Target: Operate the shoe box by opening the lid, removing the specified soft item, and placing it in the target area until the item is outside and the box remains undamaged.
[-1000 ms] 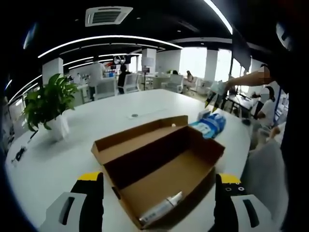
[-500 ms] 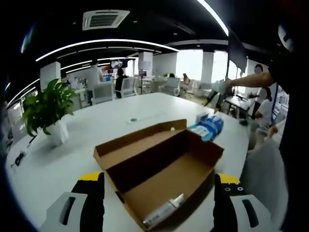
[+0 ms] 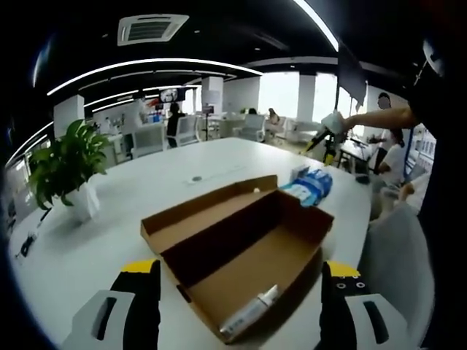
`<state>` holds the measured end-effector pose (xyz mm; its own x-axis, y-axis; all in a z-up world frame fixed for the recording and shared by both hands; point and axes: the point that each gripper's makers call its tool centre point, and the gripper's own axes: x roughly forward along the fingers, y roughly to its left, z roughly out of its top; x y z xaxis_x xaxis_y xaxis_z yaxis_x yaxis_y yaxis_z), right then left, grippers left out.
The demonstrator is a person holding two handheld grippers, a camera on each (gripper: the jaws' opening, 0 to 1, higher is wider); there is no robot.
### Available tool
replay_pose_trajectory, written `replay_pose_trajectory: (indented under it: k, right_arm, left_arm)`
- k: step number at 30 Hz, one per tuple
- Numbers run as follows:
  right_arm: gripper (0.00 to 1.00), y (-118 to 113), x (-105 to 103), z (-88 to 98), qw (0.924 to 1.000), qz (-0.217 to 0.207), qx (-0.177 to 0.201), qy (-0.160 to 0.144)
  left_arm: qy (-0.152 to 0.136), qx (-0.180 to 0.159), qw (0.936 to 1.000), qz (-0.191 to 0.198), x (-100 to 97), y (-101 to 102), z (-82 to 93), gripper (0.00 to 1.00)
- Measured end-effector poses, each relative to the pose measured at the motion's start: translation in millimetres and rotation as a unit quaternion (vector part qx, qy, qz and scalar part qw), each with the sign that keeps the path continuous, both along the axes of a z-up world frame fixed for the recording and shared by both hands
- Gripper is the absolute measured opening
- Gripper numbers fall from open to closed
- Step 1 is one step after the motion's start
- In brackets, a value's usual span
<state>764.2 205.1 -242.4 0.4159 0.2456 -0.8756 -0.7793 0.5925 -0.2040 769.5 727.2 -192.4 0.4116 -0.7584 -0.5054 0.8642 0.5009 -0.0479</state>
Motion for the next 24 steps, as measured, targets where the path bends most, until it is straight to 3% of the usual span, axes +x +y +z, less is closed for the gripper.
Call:
replay_pose_trajectory:
  k: [7,14,24]
  right_arm:
    - [0.73,9.9,-10.7,2.8,0.9997,-0.017,0.015,-0.004]
    - [0.82,30.9,-23.6,16.8,0.9973,-0.048,0.050,-0.024]
    - [0.95,55.7,-32.1,31.5,0.9898,-0.086,0.103,-0.048]
  left_arm:
    - [-0.002,0.013,0.9997,-0.021,0.5,-2.1,4.0,0.87]
    - [-0.003,0.034,0.9984,-0.045,4.0,-1.3,6.7,0.81]
    - [0.000,0.069,0.9941,-0.083,7.0,-6.1,3.2,0.78]
